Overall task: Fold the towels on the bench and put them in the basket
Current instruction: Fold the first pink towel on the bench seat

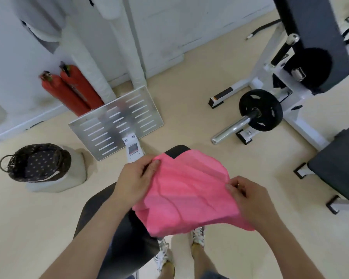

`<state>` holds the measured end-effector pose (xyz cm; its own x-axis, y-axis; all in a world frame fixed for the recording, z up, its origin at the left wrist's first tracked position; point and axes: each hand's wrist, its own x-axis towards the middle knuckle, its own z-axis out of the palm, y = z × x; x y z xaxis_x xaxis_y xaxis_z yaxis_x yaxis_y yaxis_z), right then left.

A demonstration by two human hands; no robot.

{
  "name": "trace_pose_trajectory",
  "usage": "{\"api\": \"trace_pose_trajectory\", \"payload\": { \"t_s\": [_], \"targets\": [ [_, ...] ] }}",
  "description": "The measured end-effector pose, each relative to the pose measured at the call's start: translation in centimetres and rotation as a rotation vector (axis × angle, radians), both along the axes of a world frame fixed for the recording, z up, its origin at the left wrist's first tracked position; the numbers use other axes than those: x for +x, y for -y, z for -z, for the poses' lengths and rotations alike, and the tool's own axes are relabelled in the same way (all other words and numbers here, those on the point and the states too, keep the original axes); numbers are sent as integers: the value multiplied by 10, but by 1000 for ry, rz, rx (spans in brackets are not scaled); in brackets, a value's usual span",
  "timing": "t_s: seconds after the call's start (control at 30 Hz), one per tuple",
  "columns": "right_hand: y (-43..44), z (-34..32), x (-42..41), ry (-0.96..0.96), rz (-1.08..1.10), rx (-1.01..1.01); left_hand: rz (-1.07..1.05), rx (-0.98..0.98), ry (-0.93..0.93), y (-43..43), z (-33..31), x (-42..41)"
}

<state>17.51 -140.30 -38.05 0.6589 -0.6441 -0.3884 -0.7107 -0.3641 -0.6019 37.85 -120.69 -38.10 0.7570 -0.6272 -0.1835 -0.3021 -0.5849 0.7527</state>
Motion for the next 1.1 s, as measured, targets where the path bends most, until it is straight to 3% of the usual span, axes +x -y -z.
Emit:
{"api": "trace_pose_trajectory", "payload": {
  "t_s": [0.17, 0.27, 0.4, 0.5, 0.63, 0.77, 0.97, 1.1],
  "targets": [
    [43, 37, 5, -383, -131, -93, 132, 180, 130, 64, 38, -4],
    [66, 52, 21, -478, -130, -9, 151, 279, 22, 84, 64, -6],
    [91, 65, 66, -199, 35, 373, 93, 338, -10, 91, 81, -11],
    [96, 82, 108, -234, 62, 569, 56, 349, -2, 97, 83, -14],
    [96, 112, 146, -286, 74, 621, 91, 362, 40, 102, 87, -13],
    [89, 114, 163, -115, 144, 612, 39, 350, 10, 105, 94, -11],
    [87, 84, 158, 101, -34, 630, -172, 5, -282, 123, 79, -5],
    [84, 74, 150, 153, -49, 727, -262, -183, -372, 130, 68, -3]
  ]
}}
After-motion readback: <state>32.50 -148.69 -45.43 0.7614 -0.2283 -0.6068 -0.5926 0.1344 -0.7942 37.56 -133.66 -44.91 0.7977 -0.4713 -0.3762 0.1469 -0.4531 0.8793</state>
